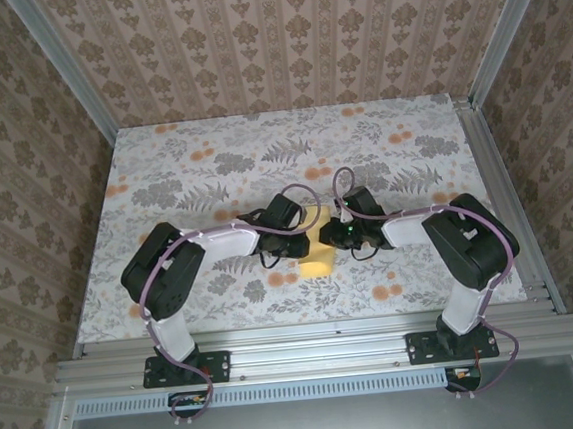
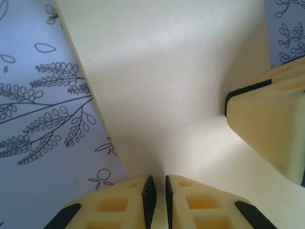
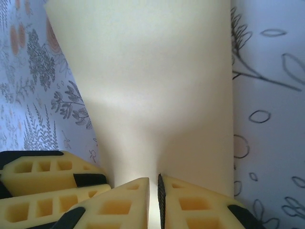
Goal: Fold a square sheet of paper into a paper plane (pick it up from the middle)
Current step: Fold the square sheet of paper in half at the center of the table.
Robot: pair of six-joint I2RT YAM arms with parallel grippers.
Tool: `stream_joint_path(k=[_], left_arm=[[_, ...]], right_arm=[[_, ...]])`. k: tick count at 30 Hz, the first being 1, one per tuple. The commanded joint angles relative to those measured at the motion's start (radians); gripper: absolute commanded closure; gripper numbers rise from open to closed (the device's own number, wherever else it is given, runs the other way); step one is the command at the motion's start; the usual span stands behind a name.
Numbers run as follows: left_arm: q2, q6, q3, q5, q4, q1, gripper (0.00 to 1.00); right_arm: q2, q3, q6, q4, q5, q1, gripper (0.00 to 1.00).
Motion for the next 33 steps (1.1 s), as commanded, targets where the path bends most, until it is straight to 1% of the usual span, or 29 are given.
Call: stream_joint_path(k=[1, 7, 13, 17, 21, 28, 33], left_arm=[[0.095, 0.039, -0.036, -0.073, -0.162, -0.009, 0.81], [0.103, 0.047, -0.024, -0.082, -0.17, -0.011, 0.81], [0.105, 0.05, -0.022, -0.086, -0.172, -0.012, 0.81], [0.11, 0.052, -0.02, -0.085, -0.172, -0.016, 0.81], [0.107, 0.055, -0.016, -0.091, -0.179, -0.021, 0.81], [0.101, 0.062, -0.023, -0.11, -0.194, -0.02, 0.81], [0.1, 0.065, -0.028, -0.12, -0.202, -0.021, 0.81]], right_arm=[[-0.005, -0.049, 0.002, -0.022, 0.033, -0.038, 0.83], [-0.047, -0.061, -0.012, -0.029, 0.02, -0.067, 0.83], [-0.089, -0.032, -0.02, -0.042, 0.001, -0.07, 0.83], [-0.059, -0.005, 0.006, 0.003, -0.033, -0.058, 0.83], [-0.007, 0.025, 0.008, 0.017, -0.04, -0.047, 0.83], [0.063, 0.061, -0.056, -0.057, 0.017, -0.064, 0.84], [0.057, 0.033, -0.078, -0.068, 0.039, -0.1, 0.84]])
